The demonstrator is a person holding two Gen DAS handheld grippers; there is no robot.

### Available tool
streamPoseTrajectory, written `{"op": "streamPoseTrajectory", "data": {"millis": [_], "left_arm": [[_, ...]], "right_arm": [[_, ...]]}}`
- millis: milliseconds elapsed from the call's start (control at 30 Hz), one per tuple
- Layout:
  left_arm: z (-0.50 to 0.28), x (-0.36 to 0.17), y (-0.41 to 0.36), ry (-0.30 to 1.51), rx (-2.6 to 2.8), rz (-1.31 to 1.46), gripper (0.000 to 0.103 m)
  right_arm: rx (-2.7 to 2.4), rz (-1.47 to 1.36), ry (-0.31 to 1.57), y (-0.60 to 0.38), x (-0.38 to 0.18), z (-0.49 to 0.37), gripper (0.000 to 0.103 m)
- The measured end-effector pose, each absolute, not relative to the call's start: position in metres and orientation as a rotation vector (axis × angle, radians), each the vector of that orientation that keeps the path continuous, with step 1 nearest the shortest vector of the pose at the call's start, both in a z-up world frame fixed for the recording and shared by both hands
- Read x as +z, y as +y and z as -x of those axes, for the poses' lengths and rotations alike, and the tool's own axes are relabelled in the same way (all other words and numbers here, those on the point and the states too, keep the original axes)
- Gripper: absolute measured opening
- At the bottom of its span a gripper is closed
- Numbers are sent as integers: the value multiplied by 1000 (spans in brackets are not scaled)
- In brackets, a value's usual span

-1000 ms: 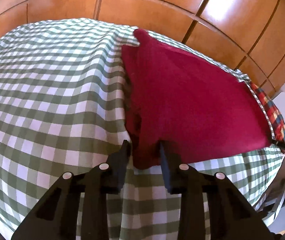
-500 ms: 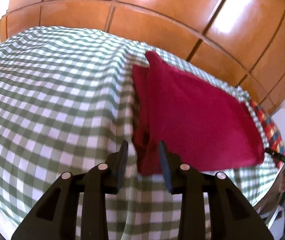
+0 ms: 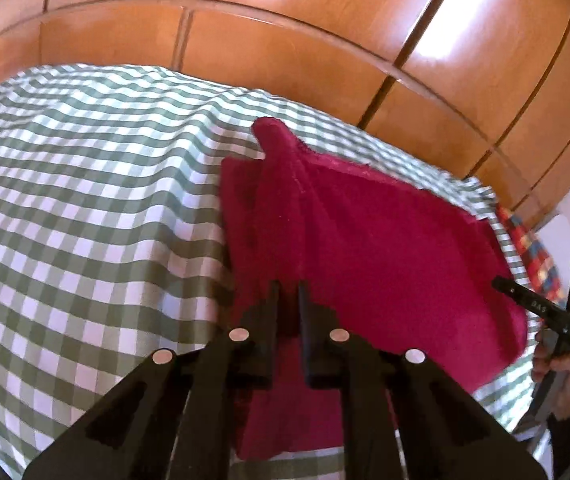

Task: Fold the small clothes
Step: 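Grasp the folded sweater edge with the left gripper and straighten it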

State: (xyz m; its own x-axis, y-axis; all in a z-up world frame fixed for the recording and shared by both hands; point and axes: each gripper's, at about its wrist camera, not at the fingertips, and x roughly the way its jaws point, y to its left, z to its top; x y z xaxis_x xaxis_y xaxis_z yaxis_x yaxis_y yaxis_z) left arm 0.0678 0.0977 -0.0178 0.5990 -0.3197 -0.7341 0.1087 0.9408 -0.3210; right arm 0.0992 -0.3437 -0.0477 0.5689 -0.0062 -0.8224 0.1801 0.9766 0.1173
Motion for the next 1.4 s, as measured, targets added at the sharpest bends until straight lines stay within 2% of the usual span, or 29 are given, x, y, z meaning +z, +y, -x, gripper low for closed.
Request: {"op": "streamPoseTrajectory", "data": {"millis": [67, 200, 233, 367, 533, 633, 700, 733, 767, 1033, 1100, 1133, 1400], "left_arm": [[-66, -28, 98, 924, -183, 241, 7], [-64, -41, 116, 949, -171, 401, 11], [-64, -36, 117, 933, -169, 400, 19], [-80, -8, 122, 849, -205, 394, 33], [-123, 2, 117, 858, -253, 376, 34], [-150, -1, 108, 876, -276, 384, 39], [-161, -7, 104, 898, -263, 371, 36], [-169, -11, 101, 915, -251, 357, 20], [-172, -13, 97, 920, -215, 332, 10], [-184, -39, 73, 943, 6, 137, 13], [-180, -32, 74, 930, 36, 124, 23], [-178, -28, 76, 919, 50, 123, 31], [-112, 17, 60, 740, 3, 76, 42]], "right_arm": [[-92, -207, 925, -346, -52, -92, 61], [-98, -168, 909, -341, -53, -90, 61], [-100, -166, 908, -340, -53, -90, 62], [-109, -148, 889, -337, -54, -87, 62], [-116, -153, 880, -336, -54, -86, 62], [-112, -157, 872, -336, -55, -86, 62], [-113, -158, 865, -335, -55, -84, 62], [-113, -158, 859, -334, -56, -83, 62], [-113, -157, 856, -334, -56, -83, 62], [-130, -137, 819, -328, -60, -80, 62], [-126, -145, 816, -330, -60, -80, 62], [-125, -146, 813, -330, -60, -80, 62], [-127, -146, 807, -328, -61, -80, 62]]}}
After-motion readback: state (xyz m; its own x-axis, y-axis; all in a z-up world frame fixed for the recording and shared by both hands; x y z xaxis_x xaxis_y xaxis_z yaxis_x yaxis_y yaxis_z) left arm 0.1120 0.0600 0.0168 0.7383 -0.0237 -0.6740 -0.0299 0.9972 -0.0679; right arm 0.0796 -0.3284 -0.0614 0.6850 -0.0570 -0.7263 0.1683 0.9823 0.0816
